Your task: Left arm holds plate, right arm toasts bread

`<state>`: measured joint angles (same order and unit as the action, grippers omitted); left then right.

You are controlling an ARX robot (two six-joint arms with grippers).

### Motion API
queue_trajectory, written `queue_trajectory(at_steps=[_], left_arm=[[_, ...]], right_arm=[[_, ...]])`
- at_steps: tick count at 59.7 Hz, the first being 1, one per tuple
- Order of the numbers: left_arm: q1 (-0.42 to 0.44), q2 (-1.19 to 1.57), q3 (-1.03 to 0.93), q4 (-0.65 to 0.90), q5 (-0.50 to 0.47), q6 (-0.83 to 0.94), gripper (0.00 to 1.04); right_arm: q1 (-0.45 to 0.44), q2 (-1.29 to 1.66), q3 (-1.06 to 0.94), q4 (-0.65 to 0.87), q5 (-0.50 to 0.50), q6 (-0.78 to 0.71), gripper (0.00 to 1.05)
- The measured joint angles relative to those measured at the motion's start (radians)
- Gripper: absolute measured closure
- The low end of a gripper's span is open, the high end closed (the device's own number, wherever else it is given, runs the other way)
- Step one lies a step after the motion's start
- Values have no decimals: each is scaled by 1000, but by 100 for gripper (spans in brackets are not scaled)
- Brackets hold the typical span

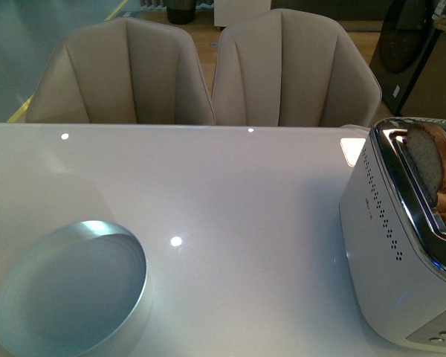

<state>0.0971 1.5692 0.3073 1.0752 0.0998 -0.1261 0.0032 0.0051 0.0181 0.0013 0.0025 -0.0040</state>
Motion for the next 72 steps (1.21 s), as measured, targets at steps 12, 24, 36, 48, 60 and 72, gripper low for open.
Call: queue_trajectory(at_steps=[12,24,36,48,60,72], left_arm=[[-27,-190,-120,98,-37,99,67],[-95,-450,-208,-68,-100,113,102],[-95,-637,-259,-205,-100,115,102],[-95,-805,-285,-344,-100,115,102],[-95,-966,-294,-487,-100,115,102],[-95,-1111,-294,-621,-100,115,102]], right_arm=[[0,0,0,0,-1,0,9],[0,0,0,0,-1,0,9],[0,0,0,0,-1,0,9],[0,0,0,0,-1,0,9],[0,0,0,0,-1,0,9],[0,0,0,0,-1,0,9]])
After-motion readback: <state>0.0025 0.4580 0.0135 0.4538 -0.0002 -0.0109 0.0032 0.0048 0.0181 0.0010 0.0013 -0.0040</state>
